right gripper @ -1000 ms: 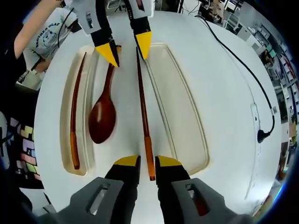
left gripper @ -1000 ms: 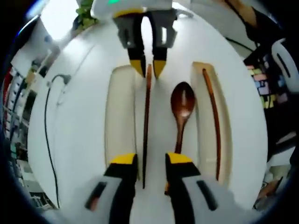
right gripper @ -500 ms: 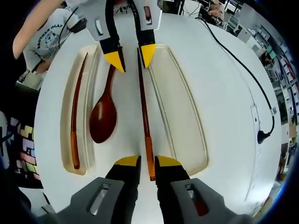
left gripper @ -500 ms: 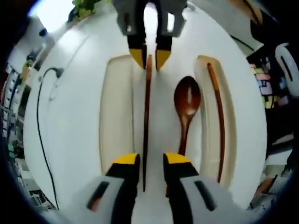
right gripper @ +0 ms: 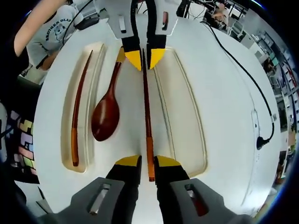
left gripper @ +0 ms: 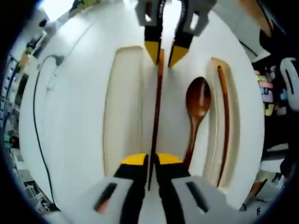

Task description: Arrange the utensils inside the cutlery case until each visible utensil rests in its matching compartment.

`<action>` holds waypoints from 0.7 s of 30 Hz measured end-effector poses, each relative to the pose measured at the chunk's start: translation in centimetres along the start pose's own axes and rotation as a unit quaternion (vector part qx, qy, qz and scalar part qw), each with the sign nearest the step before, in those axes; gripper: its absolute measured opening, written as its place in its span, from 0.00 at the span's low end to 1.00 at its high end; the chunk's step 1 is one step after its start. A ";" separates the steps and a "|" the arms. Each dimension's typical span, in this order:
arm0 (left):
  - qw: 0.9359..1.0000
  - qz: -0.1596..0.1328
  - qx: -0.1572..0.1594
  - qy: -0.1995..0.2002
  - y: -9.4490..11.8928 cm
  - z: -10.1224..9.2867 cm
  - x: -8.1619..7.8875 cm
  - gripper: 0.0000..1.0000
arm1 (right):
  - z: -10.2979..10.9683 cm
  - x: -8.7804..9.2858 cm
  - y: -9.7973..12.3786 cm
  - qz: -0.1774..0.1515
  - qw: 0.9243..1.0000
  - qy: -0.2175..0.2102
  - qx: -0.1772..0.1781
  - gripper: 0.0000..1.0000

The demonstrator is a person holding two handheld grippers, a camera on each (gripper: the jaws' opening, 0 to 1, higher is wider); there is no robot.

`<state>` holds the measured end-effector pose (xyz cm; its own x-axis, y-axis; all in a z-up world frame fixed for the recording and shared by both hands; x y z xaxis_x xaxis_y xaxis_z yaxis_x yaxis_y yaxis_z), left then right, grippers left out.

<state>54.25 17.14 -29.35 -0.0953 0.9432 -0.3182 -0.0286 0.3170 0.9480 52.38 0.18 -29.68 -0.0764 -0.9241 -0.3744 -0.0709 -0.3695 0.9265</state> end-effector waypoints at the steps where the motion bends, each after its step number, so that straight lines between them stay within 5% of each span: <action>1: 1.000 0.001 0.002 -0.009 0.0 0.0 0.0 0.04 | 0.0 0.0 0.0 -0.001 1.000 0.000 0.000 0.10; 9: 0.999 0.024 -0.013 -0.032 -0.1 -0.7 -0.5 0.04 | -0.6 -0.2 0.2 -0.011 1.000 0.002 0.003 0.04; 11: 0.999 0.031 -0.026 0.005 -0.1 -0.8 -0.5 0.04 | -0.8 -0.2 0.2 -0.011 1.000 0.009 0.004 0.04; 14: 0.998 0.024 -0.024 -0.048 -0.1 -0.9 -0.4 0.03 | -0.8 -0.2 0.3 -0.015 1.000 0.012 0.008 0.04; 20: 0.998 0.012 -0.042 -0.039 0.1 -1.3 0.0 0.03 | -0.6 1.2 0.6 -0.083 0.996 -0.010 0.022 0.03; 21: 0.999 0.014 -0.051 -0.010 0.0 -1.5 0.0 0.03 | -0.4 1.3 0.6 -0.084 0.996 -0.010 0.022 0.03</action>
<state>52.79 17.02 -29.33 -0.0772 0.9540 -0.2897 -0.1268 0.2788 0.9519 52.63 -1.27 -29.64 -0.0795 -0.8470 -0.5256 -0.1273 -0.5144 0.8481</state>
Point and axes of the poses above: the point that each gripper's makers call its tool centre point, and the gripper's own axes: y roughly backward along the fingers, z roughly to its left, x roughly out of its underside, the point moved 9 cm from there along y, roughly backward along the fingers, and after that the axes turned 6 degrees about -z, right-handed, at the moved point
